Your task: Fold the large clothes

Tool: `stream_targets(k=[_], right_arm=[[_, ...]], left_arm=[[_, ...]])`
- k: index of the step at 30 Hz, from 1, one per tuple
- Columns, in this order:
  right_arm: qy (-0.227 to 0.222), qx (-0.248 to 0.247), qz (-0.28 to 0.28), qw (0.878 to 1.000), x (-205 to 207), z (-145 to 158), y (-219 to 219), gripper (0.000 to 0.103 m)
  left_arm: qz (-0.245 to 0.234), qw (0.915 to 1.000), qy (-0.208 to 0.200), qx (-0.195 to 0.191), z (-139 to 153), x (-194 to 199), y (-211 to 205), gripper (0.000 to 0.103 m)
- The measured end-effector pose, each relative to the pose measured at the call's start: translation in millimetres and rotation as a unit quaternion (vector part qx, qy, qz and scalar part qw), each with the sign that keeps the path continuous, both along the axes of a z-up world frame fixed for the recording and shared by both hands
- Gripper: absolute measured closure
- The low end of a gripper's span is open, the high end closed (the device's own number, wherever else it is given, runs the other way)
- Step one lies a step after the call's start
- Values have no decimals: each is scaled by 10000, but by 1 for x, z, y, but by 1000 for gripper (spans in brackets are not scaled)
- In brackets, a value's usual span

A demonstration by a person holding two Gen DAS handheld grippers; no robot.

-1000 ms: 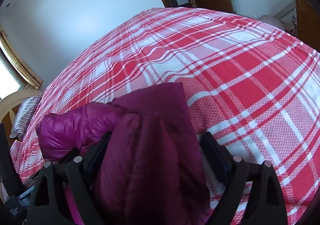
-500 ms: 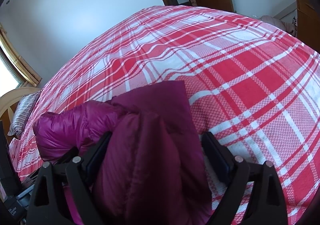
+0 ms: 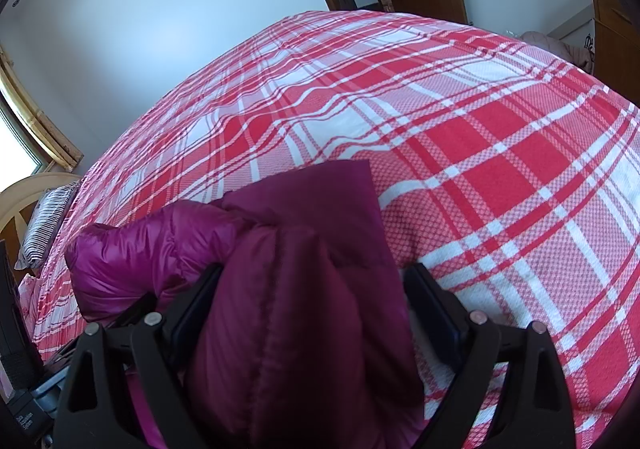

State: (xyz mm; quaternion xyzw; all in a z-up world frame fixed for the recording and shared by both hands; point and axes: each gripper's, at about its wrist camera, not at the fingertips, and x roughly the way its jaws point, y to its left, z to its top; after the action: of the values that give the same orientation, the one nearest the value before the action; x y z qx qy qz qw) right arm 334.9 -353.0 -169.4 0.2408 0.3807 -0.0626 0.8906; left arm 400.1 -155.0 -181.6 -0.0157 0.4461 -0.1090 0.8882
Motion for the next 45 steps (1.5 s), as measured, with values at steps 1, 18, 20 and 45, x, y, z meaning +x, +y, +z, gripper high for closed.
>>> stream_targets(k=[1, 18, 20, 45], right_arm=[[-2, 8, 5, 10000, 0, 0, 0, 9], [-352, 880, 1057, 9899, -29, 5, -33, 28], [-366, 985, 1349, 9853, -27, 2, -28, 45], [-849, 1649, 3321, 9248, 8, 79, 171, 82]], left_arm=[[-8, 10000, 6, 7, 0, 0, 0, 1], [-919, 9708, -1, -2216, 1, -52, 88, 1], [-1309, 9632, 37, -2349, 5, -54, 76, 1], [-49, 9757, -1392, -1693, 106, -140, 222, 63]])
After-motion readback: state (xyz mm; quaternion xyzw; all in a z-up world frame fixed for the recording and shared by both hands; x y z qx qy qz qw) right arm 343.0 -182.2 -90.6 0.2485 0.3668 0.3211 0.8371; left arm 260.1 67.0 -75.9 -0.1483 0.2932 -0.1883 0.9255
